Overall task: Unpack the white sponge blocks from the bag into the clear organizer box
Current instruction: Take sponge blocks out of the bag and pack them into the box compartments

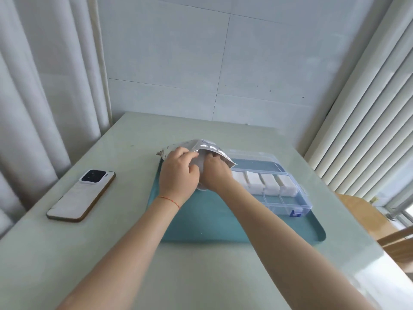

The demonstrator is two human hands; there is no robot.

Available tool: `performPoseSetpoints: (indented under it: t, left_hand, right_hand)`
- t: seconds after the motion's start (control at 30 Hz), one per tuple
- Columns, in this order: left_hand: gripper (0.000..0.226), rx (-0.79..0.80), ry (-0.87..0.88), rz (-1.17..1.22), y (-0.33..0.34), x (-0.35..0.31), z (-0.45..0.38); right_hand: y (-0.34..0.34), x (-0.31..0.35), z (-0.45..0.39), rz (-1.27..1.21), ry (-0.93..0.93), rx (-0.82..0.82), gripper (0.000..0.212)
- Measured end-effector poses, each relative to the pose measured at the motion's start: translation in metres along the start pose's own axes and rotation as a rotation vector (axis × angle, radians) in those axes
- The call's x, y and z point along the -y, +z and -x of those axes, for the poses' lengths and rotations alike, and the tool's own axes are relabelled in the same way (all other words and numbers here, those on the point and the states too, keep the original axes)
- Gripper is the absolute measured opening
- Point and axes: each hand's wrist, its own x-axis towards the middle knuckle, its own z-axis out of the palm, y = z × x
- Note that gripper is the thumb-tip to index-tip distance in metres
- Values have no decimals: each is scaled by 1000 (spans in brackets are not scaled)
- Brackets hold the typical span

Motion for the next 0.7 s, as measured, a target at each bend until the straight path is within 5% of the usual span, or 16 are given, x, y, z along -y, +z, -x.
performPoseSetpoints:
  t: [0.07, 0.17, 0.4, 0.5, 0.6, 0.7]
  left_hand:
    - [46, 21, -12, 55, -1, -1, -2]
    - [43, 30, -18, 101, -1, 0, -4]
    - [44, 36, -56, 138, 0, 0, -5]
    - [41, 30, -65, 143, 1, 0, -6]
    - [39, 19, -66, 127, 2, 0, -4]
    - [37, 19, -78, 87, 2, -1, -4]
  right_hand:
    - [2, 2, -5, 12, 21, 32, 87]
    - [7, 2, -11, -2, 39, 9, 82]
    - [8, -2, -6, -58, 88, -168, 43]
    - [7, -7, -2, -108, 71, -204, 8]
    - [4, -17, 2, -293, 91, -181, 31]
    - [-4, -28, 10, -535, 110, -153, 26]
